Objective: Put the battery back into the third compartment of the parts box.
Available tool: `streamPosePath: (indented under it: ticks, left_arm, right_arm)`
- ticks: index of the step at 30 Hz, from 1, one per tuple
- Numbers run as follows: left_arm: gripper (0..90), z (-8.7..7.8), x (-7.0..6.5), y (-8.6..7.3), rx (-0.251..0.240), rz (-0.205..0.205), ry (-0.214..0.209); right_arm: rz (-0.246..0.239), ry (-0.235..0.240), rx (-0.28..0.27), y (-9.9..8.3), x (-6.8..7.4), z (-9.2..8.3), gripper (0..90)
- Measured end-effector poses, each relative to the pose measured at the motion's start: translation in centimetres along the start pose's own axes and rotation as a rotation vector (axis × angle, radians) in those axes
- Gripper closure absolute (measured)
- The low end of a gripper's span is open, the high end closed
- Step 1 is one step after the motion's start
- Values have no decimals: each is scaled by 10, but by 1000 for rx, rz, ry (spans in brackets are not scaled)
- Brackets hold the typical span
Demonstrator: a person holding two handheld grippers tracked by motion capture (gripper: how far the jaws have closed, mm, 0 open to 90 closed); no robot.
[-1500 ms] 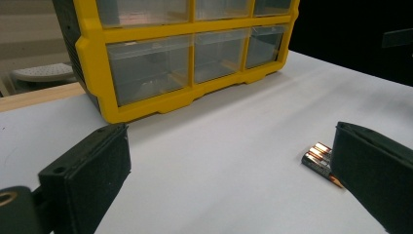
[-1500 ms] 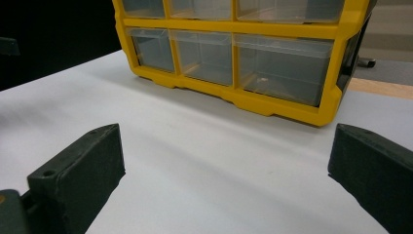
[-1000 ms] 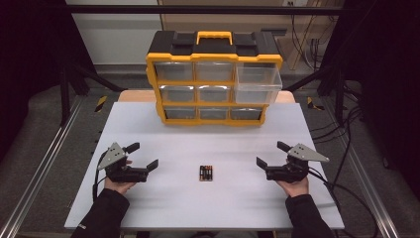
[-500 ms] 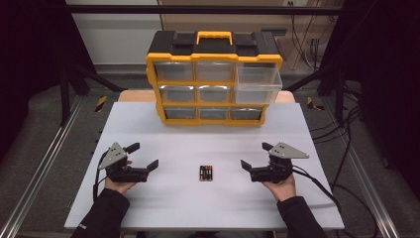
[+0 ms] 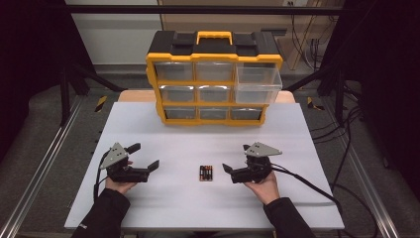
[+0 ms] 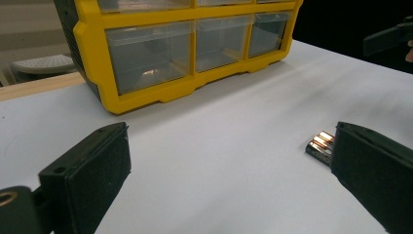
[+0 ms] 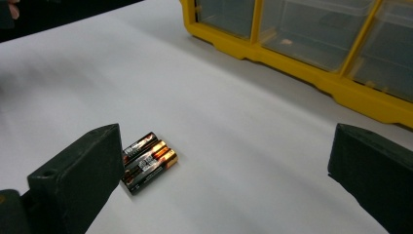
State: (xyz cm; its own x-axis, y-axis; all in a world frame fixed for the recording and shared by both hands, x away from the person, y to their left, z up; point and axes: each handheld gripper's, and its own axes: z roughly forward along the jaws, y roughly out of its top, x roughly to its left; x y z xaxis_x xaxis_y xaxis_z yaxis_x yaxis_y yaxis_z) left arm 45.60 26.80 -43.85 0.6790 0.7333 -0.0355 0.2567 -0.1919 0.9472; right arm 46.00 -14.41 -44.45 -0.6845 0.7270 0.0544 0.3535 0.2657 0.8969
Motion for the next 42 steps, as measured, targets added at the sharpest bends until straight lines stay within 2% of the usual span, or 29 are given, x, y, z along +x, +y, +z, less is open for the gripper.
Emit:
streamPosePath:
  ticks: [13, 15, 18, 25, 28, 39, 42]
  left_arm:
    - [9, 0, 1, 0, -1, -1, 2]
    - [9, 0, 1, 0, -1, -1, 3]
    - [9, 0, 1, -1, 0, -2, 3]
    - [9, 0, 1, -1, 3, -2, 2]
    - [9, 1, 1, -1, 5, -3, 2]
    - [10, 0, 1, -1, 6, -5, 3]
    - [11, 0, 1, -1, 7, -4, 5]
  right_arm:
    - [1, 14, 81, 3, 15, 31, 26]
    - [6, 28, 90, 1, 18, 36, 31]
    - [-5, 23, 141, -2, 21, 46, 38]
    - [-13, 36, 206, -9, 26, 62, 88]
    - [-16, 36, 229, -12, 27, 65, 131]
    - [-4, 91, 279, -16, 27, 68, 341]
    - [-11, 97, 289, -15, 27, 67, 447]
